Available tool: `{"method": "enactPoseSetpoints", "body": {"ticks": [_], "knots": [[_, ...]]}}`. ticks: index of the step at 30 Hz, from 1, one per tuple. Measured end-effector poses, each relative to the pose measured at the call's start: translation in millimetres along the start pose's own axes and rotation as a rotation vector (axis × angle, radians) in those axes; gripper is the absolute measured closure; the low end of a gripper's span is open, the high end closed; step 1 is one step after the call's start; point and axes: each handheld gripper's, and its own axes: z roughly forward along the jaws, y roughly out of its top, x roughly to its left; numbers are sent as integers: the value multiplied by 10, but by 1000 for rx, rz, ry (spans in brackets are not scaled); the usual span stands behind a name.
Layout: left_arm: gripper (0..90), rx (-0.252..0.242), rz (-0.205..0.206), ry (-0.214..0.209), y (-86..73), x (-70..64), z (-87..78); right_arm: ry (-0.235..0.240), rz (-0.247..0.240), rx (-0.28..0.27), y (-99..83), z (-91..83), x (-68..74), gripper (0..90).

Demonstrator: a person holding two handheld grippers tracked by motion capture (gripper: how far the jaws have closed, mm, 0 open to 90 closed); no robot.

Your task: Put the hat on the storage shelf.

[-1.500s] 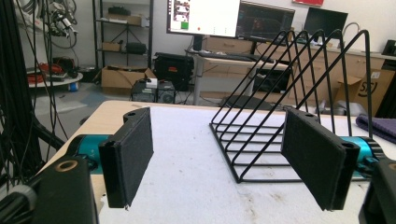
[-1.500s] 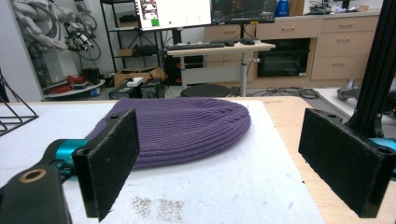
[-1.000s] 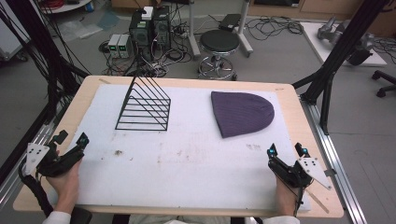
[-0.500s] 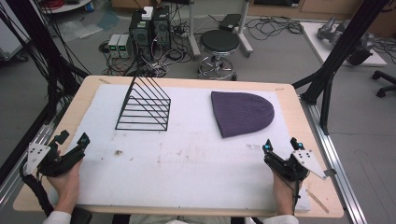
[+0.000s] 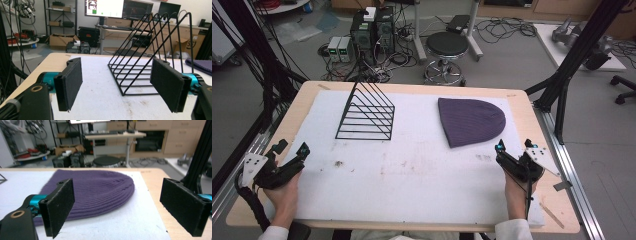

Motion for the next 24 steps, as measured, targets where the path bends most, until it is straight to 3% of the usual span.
{"method": "enactPoseSetpoints", "body": {"ticks": [2,8,15,24], "knots": [[259,4,12,-7,-1,-22,16,-19,-9,43,27,138,-6,118],[259,9,24,-21,-3,-52,53,-33,-42,93,120,324,-8,118],[259,17,38,-36,-7,-77,92,-28,-83,118,245,504,49,118],[259,19,39,-41,-9,-84,104,-51,-59,194,296,747,47,119]]}}
